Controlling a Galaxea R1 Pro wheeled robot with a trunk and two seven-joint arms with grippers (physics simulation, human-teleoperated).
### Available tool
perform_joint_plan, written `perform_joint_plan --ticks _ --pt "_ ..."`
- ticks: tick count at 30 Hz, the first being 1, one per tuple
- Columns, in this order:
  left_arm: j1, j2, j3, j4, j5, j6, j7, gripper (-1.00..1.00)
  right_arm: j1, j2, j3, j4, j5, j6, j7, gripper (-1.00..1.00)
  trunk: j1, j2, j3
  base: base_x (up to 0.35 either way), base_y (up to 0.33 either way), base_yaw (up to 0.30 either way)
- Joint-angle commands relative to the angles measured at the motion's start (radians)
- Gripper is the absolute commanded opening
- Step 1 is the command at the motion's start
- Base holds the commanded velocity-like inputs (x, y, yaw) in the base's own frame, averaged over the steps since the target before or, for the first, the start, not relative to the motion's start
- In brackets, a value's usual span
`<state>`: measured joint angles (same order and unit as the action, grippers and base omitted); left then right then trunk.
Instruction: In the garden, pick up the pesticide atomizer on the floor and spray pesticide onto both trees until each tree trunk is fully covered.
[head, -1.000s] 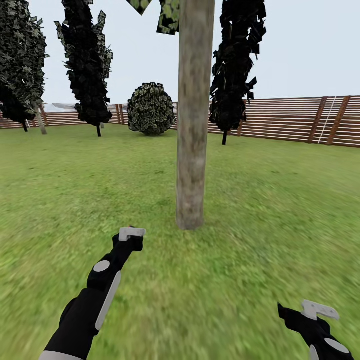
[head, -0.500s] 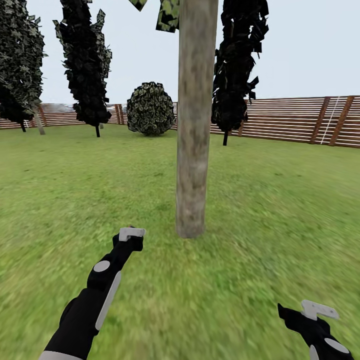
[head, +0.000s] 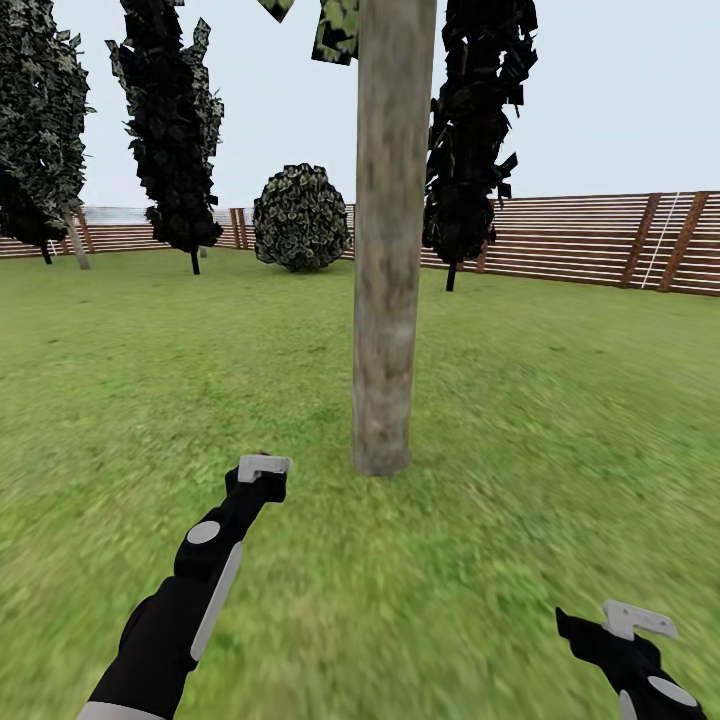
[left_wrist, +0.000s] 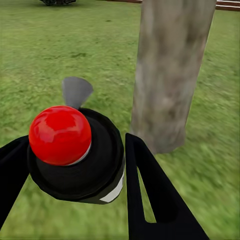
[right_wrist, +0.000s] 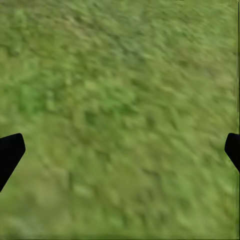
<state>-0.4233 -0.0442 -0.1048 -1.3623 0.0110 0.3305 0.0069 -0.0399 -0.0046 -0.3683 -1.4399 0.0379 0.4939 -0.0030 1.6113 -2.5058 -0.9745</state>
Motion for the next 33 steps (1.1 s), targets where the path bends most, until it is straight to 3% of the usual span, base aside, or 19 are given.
perform_joint_plan --ticks 1,4,6,8,11,13,15,16,18,20,23,27,30,31,33 --pt "0.0 0.001 0.0 0.0 0.0 0.0 -0.001 -1.0 0.0 0.0 0.0 0.0 0.011 0.0 0.0 1.0 0.0 0.0 0.0 0.0 0.0 0.0" --pt "0.0 0.011 -0.002 0.0 -0.003 0.04 -0.034 -1.0 0.0 0.0 0.002 0.002 0.124 0.0 0.003 1.0 0.0 0.0 0.0 0.0 0.0 0.0" --pt "-0.003 0.035 -0.011 -0.001 -0.006 0.11 -0.115 -1.0 0.0 -0.002 0.008 0.002 0.179 0.0 0.008 1.0 0.0 0.0 0.0 0.0 0.0 0.0" --pt "-0.006 0.061 -0.028 -0.001 -0.009 0.16 -0.221 -1.0 0.0 -0.004 0.03 0.003 0.197 0.0 0.036 1.0 0.0 0.0 0.0 0.0 0.0 0.0" --pt "-0.011 0.136 -0.054 -0.001 -0.051 0.208 -0.498 -1.0 -0.005 -0.007 0.113 0.002 0.217 0.005 0.189 1.0 0.0 0.0 0.0 0.0 0.0 0.0" --pt "-0.013 0.183 -0.06 -0.001 -0.115 0.216 -0.69 -1.0 -0.023 -0.011 0.143 0.001 0.224 0.018 0.333 1.0 0.0 0.0 0.0 0.0 0.0 0.0" --pt "-0.013 0.206 -0.062 -0.002 -0.193 0.217 -0.852 -1.0 -0.064 -0.014 0.156 0.0 0.228 0.029 0.487 1.0 0.0 0.0 0.0 0.0 0.0 0.0" --pt "-0.014 0.214 -0.063 -0.003 -0.26 0.214 -0.94 -1.0 -0.112 -0.015 0.161 0.001 0.229 0.034 0.597 1.0 0.0 0.0 0.0 0.0 0.0 0.0" --pt "-0.014 0.218 -0.064 -0.003 -0.371 0.203 -1.042 -1.0 -0.171 -0.021 0.164 0.0 0.23 0.038 0.773 1.0 0.0 0.0 0.0 0.0 0.0 0.0" --pt "-0.014 0.216 -0.065 -0.002 -0.443 0.192 -1.129 -1.0 -0.191 -0.026 0.165 0.0 0.24 0.051 0.892 1.0 0.0 0.0 0.0 0.0 0.0 0.0" --pt "-0.016 0.215 -0.065 -0.002 -0.523 0.167 -1.262 -1.0 -0.201 -0.028 0.166 0.0 0.278 0.072 1.023 1.0 0.0 0.0 0.0 0.0 0.0 0.0" --pt "-0.028 0.215 -0.065 0.0 -0.607 0.15 -1.378 -1.0 -0.204 -0.028 0.166 -0.001 0.303 0.079 1.177 1.0 0.0 0.0 0.0 0.0 0.0 0.0" --pt "-0.052 0.215 -0.065 -0.001 -0.673 0.146 -1.482 -1.0 -0.228 -0.028 0.166 -0.002 0.308 0.081 1.237 1.0 0.0 0.0 0.0 0.0 0.0 0.0" --pt "-0.056 0.214 -0.065 -0.001 -0.683 0.146 -1.498 -1.0 -0.235 -0.028 0.167 -0.002 0.309 0.081 1.241 -1.0 0.0 0.0 0.0 0.0 0.0 0.0" --pt "-0.073 0.214 -0.065 -0.001 -0.716 0.142 -1.55 -1.0 -0.257 -0.028 0.167 -0.001 0.309 0.081 1.264 -1.0 0.0 0.0 0.0 0.0 0.0 0.0"
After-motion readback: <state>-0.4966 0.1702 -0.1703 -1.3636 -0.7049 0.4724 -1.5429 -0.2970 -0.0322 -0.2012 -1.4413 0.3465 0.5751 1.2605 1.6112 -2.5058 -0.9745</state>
